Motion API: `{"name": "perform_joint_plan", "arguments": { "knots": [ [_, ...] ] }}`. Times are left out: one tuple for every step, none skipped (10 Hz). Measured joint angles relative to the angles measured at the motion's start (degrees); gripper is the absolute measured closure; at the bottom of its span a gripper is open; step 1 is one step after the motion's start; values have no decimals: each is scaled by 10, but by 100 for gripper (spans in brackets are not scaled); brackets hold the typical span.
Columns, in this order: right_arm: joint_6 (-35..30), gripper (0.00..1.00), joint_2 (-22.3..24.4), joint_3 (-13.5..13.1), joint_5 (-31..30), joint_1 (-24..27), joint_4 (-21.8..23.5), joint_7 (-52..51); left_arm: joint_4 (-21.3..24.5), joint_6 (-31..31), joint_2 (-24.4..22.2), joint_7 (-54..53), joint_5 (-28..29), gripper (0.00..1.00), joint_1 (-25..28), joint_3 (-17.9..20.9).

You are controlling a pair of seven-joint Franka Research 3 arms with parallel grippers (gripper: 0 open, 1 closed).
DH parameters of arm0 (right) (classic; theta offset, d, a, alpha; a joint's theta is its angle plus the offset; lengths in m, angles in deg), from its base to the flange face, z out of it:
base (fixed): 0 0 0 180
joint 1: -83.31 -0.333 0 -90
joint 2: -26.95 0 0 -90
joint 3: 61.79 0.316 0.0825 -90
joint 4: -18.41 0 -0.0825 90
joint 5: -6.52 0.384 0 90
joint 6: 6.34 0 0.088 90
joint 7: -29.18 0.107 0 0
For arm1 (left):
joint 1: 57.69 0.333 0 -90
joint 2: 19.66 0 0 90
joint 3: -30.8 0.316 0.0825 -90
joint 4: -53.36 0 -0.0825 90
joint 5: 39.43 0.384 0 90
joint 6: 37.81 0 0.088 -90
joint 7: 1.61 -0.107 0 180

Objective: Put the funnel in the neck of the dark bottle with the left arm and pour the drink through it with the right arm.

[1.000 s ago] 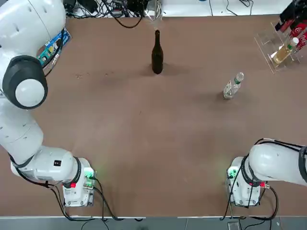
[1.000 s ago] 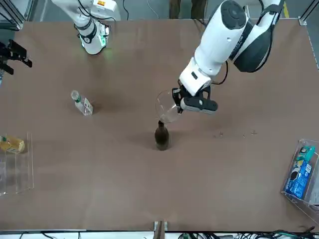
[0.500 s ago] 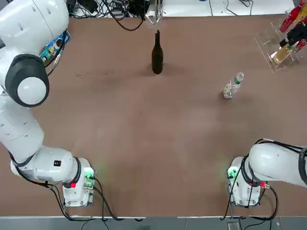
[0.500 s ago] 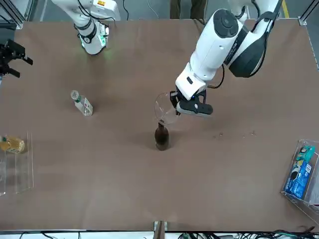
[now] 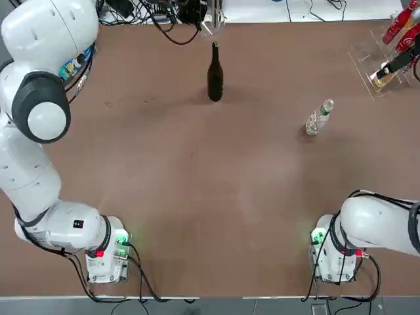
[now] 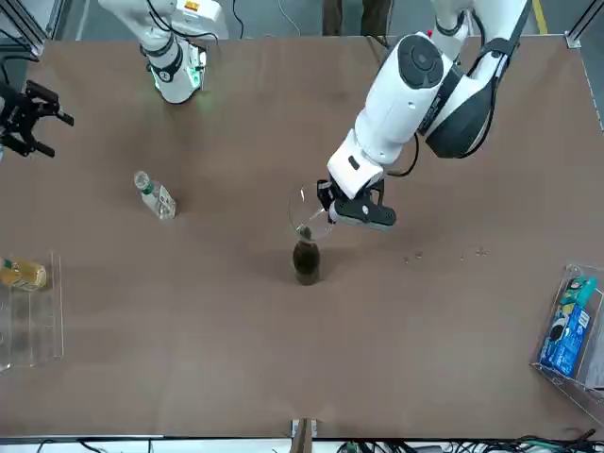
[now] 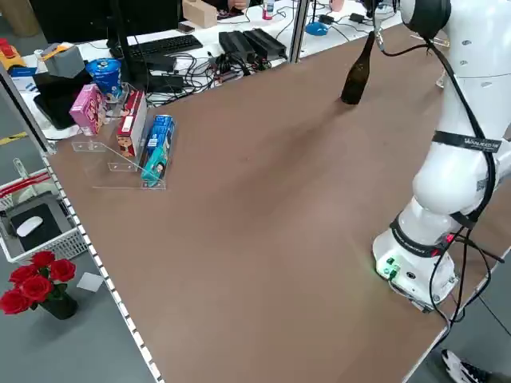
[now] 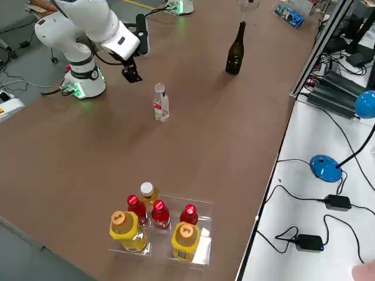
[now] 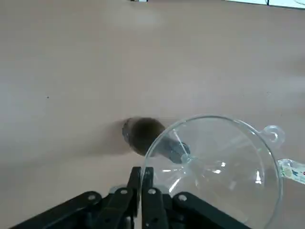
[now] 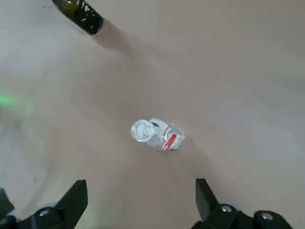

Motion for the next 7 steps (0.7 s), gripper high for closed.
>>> {"name": "perform_joint_plan", "arguments": {
  "knots": [
    [6, 0, -1, -10, 16, 0, 13, -57, 0, 0, 0, 0, 7, 96, 0, 0],
    [7, 0, -5, -23, 32, 0, 26, -109, 0, 0, 1, 0, 14, 96, 0, 0],
    [8, 0, -13, -39, 54, 0, 39, -166, 0, 0, 2, 0, 16, 96, 0, 0],
    [9, 0, -28, -57, 80, 0, 50, -235, 0, 0, 4, 0, 18, 94, 0, -1],
    [7, 0, -54, -76, 105, 1, 57, -307, 0, 0, 5, 0, 20, 82, 0, -1],
    [1, 0, -89, -92, 134, 1, 61, -379, 0, 0, 6, 0, 20, 66, 0, -1],
    [-10, 0, -127, -103, 165, 2, 61, -446, -1, 0, 6, 0, 20, 52, 0, -1]
  ]
}}
